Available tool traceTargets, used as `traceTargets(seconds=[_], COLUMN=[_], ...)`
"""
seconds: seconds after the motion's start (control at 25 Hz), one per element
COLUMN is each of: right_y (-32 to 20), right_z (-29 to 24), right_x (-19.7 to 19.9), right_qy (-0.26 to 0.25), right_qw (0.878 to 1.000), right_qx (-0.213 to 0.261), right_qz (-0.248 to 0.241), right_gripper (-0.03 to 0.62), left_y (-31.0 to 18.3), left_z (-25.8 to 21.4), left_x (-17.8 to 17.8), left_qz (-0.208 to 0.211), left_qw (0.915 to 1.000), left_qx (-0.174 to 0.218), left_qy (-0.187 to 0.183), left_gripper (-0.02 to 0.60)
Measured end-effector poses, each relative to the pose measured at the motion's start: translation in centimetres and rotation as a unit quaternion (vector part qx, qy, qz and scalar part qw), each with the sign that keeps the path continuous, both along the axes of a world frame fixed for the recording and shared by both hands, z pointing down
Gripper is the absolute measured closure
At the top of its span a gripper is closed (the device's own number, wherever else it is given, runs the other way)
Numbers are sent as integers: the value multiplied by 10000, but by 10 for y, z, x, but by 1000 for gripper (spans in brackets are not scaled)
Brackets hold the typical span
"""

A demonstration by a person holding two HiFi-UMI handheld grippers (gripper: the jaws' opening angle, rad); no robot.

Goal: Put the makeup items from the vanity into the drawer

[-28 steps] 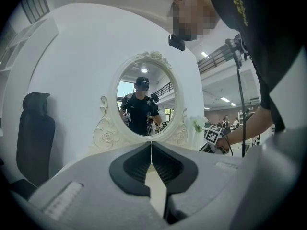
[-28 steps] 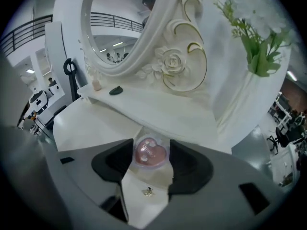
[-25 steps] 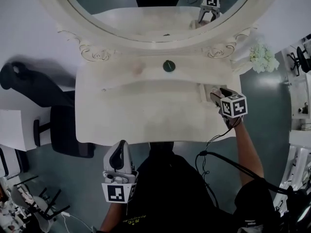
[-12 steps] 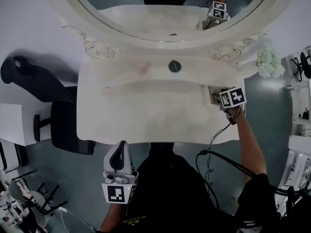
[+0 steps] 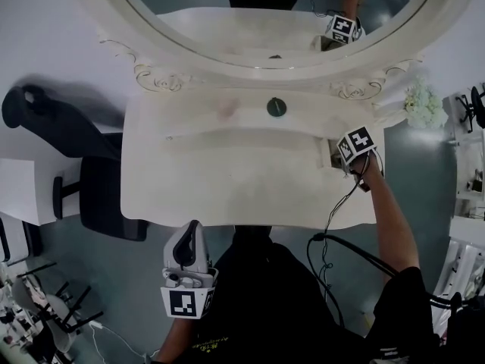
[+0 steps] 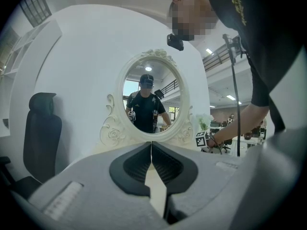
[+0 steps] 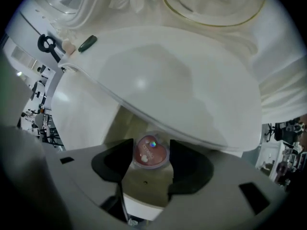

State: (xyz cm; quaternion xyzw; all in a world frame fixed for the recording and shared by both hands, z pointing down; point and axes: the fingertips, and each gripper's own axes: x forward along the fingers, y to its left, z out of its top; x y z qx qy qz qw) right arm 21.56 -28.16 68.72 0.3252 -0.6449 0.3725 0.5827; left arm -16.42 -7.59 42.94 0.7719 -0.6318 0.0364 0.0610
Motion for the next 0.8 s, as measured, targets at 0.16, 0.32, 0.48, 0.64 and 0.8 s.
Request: traceTargets(seconds=[0.16,0.32,0.48,0.64,0.8], right_y=[3,9,10,9,9], right_z=[6,11,14,14,14], right_x=[3,6,7,7,8], right_qy=[18,279,379,402,414], right_qw=[9984,9973,9969,9966,9965], right_qx=[-501,-672,-685,-709,-714], right_qz=[243,85,44,89,115], right_gripper=[356,356,355,350,344], left_y=[-2,-4,-3,-2,0], left_z=[0,0,-1,-1,-3], left_x=[1,1,0,0,0], left_qz=[-12,-2,-4,4,51], left_qw=[10000,10000,10000,10000,10000], left_qx=[26,36,43,55,76], left_qy=[32,45,49,47,35], left_gripper=[560,560,560,560,560])
